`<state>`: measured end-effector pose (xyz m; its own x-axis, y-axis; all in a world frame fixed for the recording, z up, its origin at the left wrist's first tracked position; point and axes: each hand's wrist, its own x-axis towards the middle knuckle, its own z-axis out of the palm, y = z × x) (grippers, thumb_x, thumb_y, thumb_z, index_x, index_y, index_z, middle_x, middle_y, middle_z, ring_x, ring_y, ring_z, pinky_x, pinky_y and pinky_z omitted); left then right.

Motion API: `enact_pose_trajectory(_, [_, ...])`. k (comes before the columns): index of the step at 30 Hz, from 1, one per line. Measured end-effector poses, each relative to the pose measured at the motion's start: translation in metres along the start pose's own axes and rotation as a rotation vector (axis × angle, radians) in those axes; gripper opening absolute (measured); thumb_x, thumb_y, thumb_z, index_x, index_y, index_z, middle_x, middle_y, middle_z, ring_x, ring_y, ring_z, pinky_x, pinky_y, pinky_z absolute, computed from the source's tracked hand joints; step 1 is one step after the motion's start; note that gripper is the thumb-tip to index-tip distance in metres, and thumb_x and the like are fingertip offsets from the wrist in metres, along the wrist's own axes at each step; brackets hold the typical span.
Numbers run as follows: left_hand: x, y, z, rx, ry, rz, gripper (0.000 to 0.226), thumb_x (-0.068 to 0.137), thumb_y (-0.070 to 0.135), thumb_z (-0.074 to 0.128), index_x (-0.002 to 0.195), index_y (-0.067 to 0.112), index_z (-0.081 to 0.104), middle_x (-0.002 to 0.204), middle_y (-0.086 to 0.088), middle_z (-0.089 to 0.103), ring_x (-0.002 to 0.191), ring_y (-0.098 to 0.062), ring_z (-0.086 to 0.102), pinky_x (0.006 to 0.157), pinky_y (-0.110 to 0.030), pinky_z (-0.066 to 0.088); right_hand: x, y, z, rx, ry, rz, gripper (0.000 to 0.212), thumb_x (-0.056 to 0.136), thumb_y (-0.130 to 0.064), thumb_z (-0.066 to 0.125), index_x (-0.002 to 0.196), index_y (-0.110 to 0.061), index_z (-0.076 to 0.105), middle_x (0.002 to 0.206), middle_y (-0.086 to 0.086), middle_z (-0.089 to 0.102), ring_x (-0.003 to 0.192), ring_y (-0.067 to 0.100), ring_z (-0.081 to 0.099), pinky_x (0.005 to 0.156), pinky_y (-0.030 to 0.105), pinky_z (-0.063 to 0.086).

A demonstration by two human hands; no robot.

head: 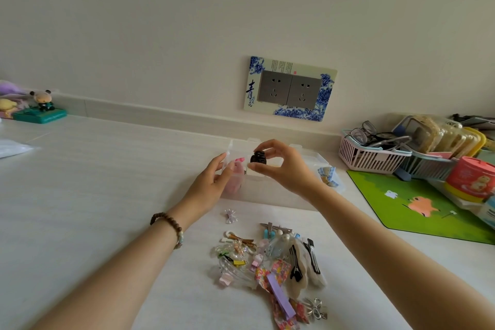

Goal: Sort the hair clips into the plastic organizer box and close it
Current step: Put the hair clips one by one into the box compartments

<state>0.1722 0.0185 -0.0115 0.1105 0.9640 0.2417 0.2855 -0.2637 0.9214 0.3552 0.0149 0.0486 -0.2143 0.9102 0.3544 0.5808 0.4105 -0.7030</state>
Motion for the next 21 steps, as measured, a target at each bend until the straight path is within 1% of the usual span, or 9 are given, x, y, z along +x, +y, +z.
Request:
enact_pose_trajectory(2, [-0.001, 0.0, 0.0, 0.014, 0.006, -0.003, 0.06, 0.088, 0.053, 0.034, 0.142, 0.028, 0.026, 0.147, -0.001, 0.035, 0.122, -0.011, 0.041, 0.089, -0.023, 0.033, -0.001, 0.001, 0.004, -0.099, 0.001, -0.01, 0.039, 0.073, -0.043, 0.072, 0.103, -0.024, 0.057, 0.098, -0.009, 0.063, 0.1, 0.007, 0.057, 0.09, 0.032, 0.045])
enact_pose_trajectory(5, [-0.002, 0.002, 0.0, 0.031, 0.017, -0.004, 0.057, 0.089, 0.05, 0.035, 0.142, 0.029, 0.026, 0.147, -0.001, 0.035, 0.118, -0.008, 0.04, 0.088, -0.023, 0.032, -0.005, 0.004, 0.009, -0.312, -0.047, -0.093, 0.047, 0.074, -0.053, 0.065, 0.107, -0.022, 0.056, 0.1, -0.013, 0.061, 0.099, 0.003, 0.051, 0.107, 0.041, 0.03])
enact_pose_trajectory(8, [-0.002, 0.002, 0.0, 0.046, 0.014, 0.002, 0.055, 0.09, 0.049, 0.035, 0.141, 0.03, 0.026, 0.147, -0.001, 0.034, 0.12, -0.009, 0.04, 0.089, -0.022, 0.031, -0.009, 0.01, 0.007, -0.507, -0.095, -0.156, 0.048, 0.077, -0.06, 0.057, 0.111, -0.026, 0.059, 0.119, -0.01, 0.062, 0.121, 0.009, 0.047, 0.118, 0.043, 0.008])
enact_pose_trajectory(10, [-0.002, 0.002, -0.001, 0.057, 0.012, 0.003, 0.055, 0.09, 0.05, 0.035, 0.141, 0.03, 0.025, 0.148, -0.002, 0.033, 0.123, -0.01, 0.039, 0.091, -0.022, 0.031, -0.013, 0.012, 0.004, -0.567, -0.095, -0.187, 0.048, 0.078, -0.059, 0.056, 0.115, -0.028, 0.059, 0.125, -0.008, 0.06, 0.128, 0.01, 0.042, 0.118, 0.041, 0.004])
enact_pose_trajectory(13, [-0.001, 0.001, 0.0, 0.062, 0.01, -0.004, 0.057, 0.09, 0.052, 0.035, 0.141, 0.03, 0.026, 0.147, -0.001, 0.034, 0.12, -0.009, 0.04, 0.092, -0.024, 0.033, -0.026, 0.003, 0.003, -0.475, 0.04, -0.305, 0.041, 0.08, -0.049, 0.06, 0.114, -0.026, 0.061, 0.12, -0.008, 0.062, 0.118, 0.009, 0.05, 0.114, 0.037, 0.023])
enact_pose_trajectory(15, [-0.001, 0.001, -0.001, 0.056, 0.003, 0.002, 0.059, 0.089, 0.056, 0.035, 0.141, 0.031, 0.026, 0.147, -0.001, 0.035, 0.12, -0.011, 0.043, 0.093, -0.027, 0.037, -0.037, -0.009, 0.006, -0.328, 0.056, -0.35, 0.029, 0.08, -0.041, 0.061, 0.103, -0.024, 0.066, 0.105, -0.01, 0.067, 0.098, 0.003, 0.057, 0.096, 0.025, 0.042])
enact_pose_trajectory(17, [-0.003, 0.003, -0.001, 0.036, 0.009, 0.005, 0.057, 0.089, 0.055, 0.036, 0.141, 0.031, 0.027, 0.146, -0.001, 0.036, 0.116, -0.009, 0.044, 0.092, -0.027, 0.038, -0.047, -0.02, 0.014, -0.211, -0.115, -0.281, 0.023, 0.08, -0.038, 0.062, 0.096, -0.023, 0.069, 0.095, -0.01, 0.07, 0.083, 0.001, 0.062, 0.079, 0.019, 0.051])
enact_pose_trajectory(19, [-0.004, 0.005, -0.001, 0.037, 0.019, -0.003, 0.052, 0.092, 0.048, 0.036, 0.14, 0.031, 0.027, 0.146, -0.001, 0.035, 0.112, -0.005, 0.039, 0.089, -0.025, 0.035, -0.049, -0.02, 0.028, -0.214, -0.273, -0.189, 0.027, 0.081, -0.038, 0.066, 0.101, -0.02, 0.07, 0.098, -0.005, 0.072, 0.082, 0.005, 0.064, 0.077, 0.024, 0.054])
enact_pose_trajectory(21, [-0.006, 0.007, -0.001, 0.05, 0.019, -0.007, 0.052, 0.092, 0.047, 0.036, 0.14, 0.031, 0.027, 0.146, 0.0, 0.034, 0.112, -0.003, 0.037, 0.087, -0.023, 0.032, -0.047, -0.016, 0.04, -0.277, -0.309, -0.138, 0.034, 0.081, -0.037, 0.067, 0.11, -0.019, 0.067, 0.105, -0.003, 0.07, 0.086, 0.01, 0.064, 0.079, 0.028, 0.054])
